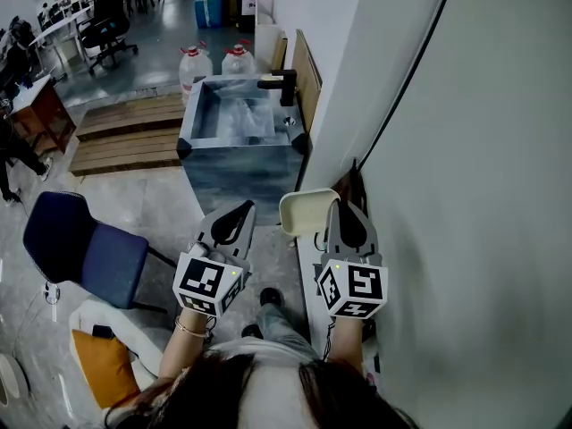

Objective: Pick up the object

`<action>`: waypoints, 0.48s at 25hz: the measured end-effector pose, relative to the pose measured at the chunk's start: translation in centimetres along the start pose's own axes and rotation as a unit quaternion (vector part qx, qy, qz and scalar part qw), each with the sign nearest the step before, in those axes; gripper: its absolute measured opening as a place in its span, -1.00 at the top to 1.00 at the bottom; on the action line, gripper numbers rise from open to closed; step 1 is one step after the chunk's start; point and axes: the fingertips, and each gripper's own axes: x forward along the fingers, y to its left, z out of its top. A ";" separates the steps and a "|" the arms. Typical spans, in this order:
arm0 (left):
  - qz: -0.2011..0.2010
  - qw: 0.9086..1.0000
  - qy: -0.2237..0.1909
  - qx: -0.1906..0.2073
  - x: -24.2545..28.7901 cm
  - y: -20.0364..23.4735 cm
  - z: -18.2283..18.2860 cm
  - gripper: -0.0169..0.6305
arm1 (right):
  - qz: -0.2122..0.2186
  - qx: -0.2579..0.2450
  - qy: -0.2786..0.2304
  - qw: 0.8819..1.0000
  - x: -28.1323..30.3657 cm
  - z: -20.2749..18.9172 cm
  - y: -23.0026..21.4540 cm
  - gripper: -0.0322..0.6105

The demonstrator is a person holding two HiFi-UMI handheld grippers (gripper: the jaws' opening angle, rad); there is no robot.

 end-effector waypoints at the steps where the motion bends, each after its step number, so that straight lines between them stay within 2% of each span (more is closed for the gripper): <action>1: 0.000 1.000 -0.001 0.000 0.1 0.1 0.0 0.92 | 0.000 -0.003 -0.002 1.000 0.2 0.1 0.1 0.80; 12: 0.003 1.000 -0.003 -0.002 1.0 1.2 0.3 0.92 | 0.010 -0.009 -0.002 1.000 1.6 0.4 0.5 0.80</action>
